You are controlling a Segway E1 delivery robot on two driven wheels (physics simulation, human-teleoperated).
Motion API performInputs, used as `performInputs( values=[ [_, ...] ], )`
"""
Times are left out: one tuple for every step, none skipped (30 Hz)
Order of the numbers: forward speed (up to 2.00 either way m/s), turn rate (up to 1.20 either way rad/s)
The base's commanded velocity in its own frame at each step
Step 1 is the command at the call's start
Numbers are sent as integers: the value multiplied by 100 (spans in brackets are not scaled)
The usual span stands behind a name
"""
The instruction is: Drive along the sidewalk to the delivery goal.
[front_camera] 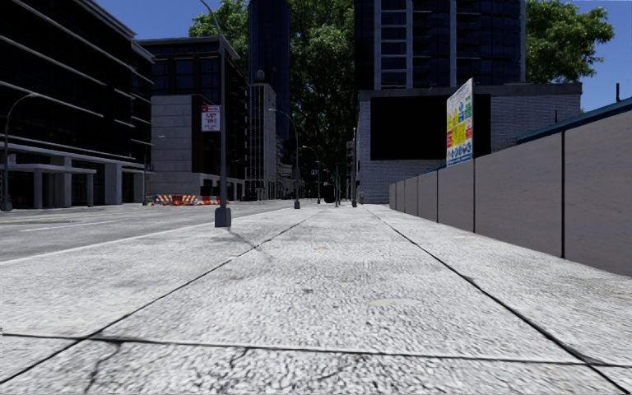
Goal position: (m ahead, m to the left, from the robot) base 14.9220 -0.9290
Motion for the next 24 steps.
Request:
performInputs(
  values=[
    [200,0],
    [200,0],
    [200,0],
    [200,0],
    [200,0],
    [200,0],
    [200,0],
    [200,0],
    [200,0],
    [200,0],
    [200,0],
    [200,0],
    [200,0],
    [200,0],
    [200,0],
    [200,0],
    [200,0],
    [200,0],
    [200,0],
    [200,0],
    [200,0],
    [200,0],
    [200,0],
    [200,0]
  ],
)
